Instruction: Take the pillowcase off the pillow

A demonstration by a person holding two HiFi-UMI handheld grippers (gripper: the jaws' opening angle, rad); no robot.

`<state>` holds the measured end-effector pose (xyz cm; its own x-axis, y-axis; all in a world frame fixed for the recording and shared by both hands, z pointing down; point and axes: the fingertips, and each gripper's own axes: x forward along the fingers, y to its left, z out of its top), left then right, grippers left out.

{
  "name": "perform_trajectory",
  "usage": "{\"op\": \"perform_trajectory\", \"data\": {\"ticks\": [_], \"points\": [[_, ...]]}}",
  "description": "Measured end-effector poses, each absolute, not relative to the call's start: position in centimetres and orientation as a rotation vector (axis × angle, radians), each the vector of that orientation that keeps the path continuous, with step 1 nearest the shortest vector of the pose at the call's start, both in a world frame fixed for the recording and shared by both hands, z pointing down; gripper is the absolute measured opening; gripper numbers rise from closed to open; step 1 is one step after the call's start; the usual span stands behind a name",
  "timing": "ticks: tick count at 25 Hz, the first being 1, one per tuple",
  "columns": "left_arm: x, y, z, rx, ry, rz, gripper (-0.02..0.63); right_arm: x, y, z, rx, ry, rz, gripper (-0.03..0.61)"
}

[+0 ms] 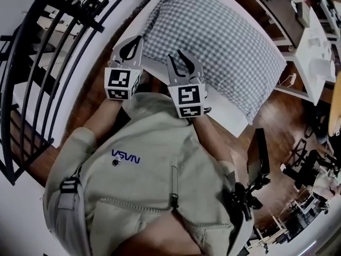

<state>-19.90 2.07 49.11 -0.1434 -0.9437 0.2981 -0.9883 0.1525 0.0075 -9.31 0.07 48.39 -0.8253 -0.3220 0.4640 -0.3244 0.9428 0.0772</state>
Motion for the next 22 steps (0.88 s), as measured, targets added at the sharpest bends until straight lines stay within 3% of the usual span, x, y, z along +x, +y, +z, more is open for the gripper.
{"op": "perform_trajectory", "data": {"ticks": [6,9,13,22], "points": [[-23.2,-0.8,52.1,1.926,-2.067,0.339,0.005,-14.9,-1.7,54.4,0.382,-2.394,-0.064,0.169],[-22.7,-0.4,54.0,1.944,-1.979,0.38,0.005,-14.9,-2.1,58.5,0.387,-2.227,-0.102,0.169],[-22.7,-0.5,55.4,1.974,-1.878,0.395,0.005,-13.7,-3.1,59.9,0.462,-2.144,-0.094,0.019],[-22.2,-2.5,56.1,2.029,-1.761,0.279,0.006,-10.2,-3.3,55.3,0.595,-2.25,0.132,0.012]]}}
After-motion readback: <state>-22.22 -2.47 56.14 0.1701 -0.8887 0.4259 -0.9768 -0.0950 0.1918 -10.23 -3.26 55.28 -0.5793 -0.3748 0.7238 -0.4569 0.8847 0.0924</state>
